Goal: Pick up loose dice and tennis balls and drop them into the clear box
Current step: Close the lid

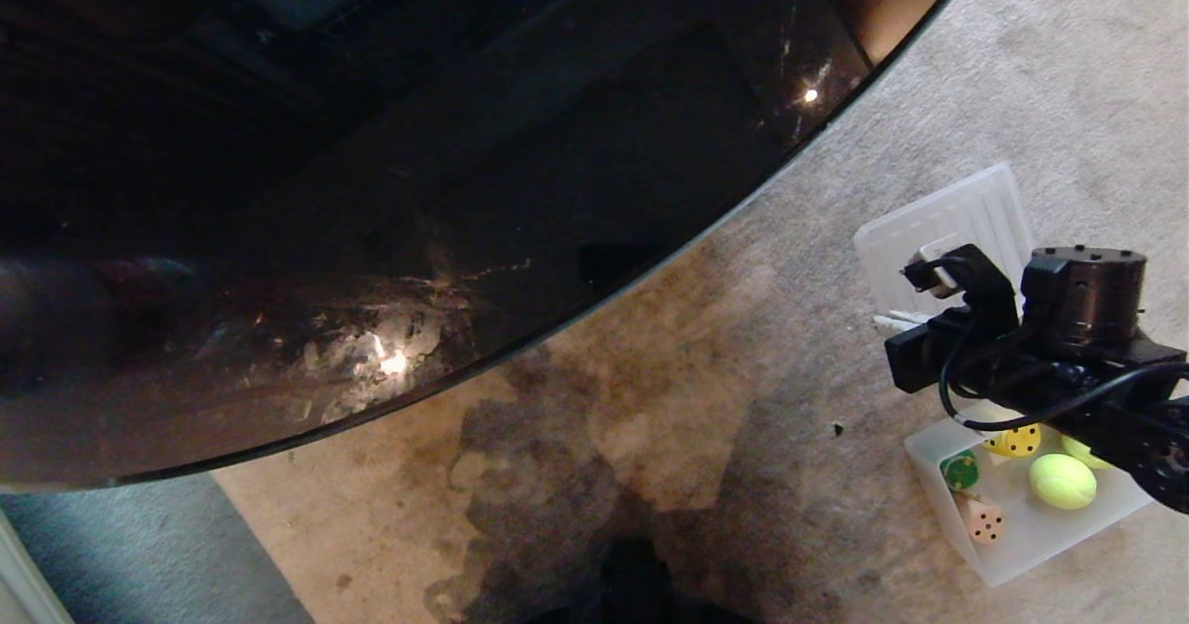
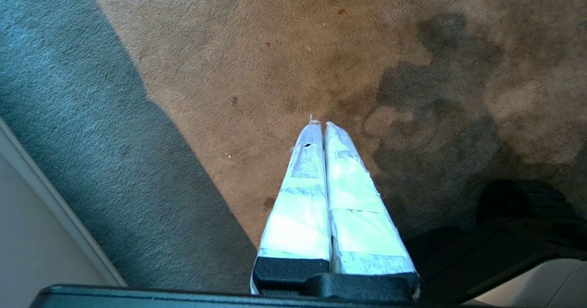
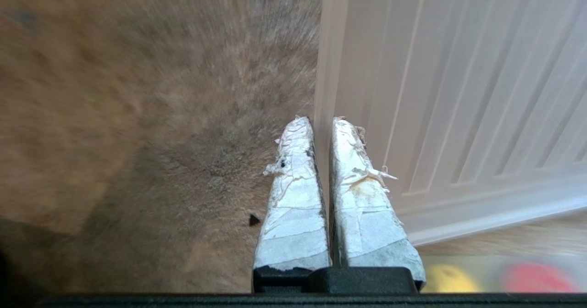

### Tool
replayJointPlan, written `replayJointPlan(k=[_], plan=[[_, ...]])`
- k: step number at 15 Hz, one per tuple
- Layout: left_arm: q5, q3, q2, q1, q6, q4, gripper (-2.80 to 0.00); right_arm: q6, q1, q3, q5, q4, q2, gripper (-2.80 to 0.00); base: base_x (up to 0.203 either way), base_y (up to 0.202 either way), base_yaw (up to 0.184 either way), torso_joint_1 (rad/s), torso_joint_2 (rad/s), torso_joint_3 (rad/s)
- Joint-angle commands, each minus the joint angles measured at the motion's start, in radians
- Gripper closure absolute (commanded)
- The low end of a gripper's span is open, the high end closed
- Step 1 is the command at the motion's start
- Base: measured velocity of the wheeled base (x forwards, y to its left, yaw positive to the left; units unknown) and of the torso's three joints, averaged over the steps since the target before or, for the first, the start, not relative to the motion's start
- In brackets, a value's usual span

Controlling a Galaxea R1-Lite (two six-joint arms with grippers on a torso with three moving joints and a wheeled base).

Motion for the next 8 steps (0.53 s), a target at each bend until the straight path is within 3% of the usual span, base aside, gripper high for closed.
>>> replayJointPlan(k=[1,3,8], plan=[[0.0,0.002,0.0,0.0,0.0,0.0,0.0,-0.006,0.0,0.009,-0.002,0.126,-0.222,0.0,0.0,0.0,0.0,0.0,0.0,0.0],[0.0,0.002,0.0,0.0,0.0,0.0,0.0,-0.011,0.0,0.014,-0.004,0.242,-0.286,0.0,0.0,0.0,0.0,0.0,0.0,0.0],[0.0,0.0,0.0,0.0,-0.002,0.0,0.0,-0.015,0.0,0.01,-0.005,0.33,-0.384,0.0,0.0,0.0,0.0,0.0,0.0,0.0]])
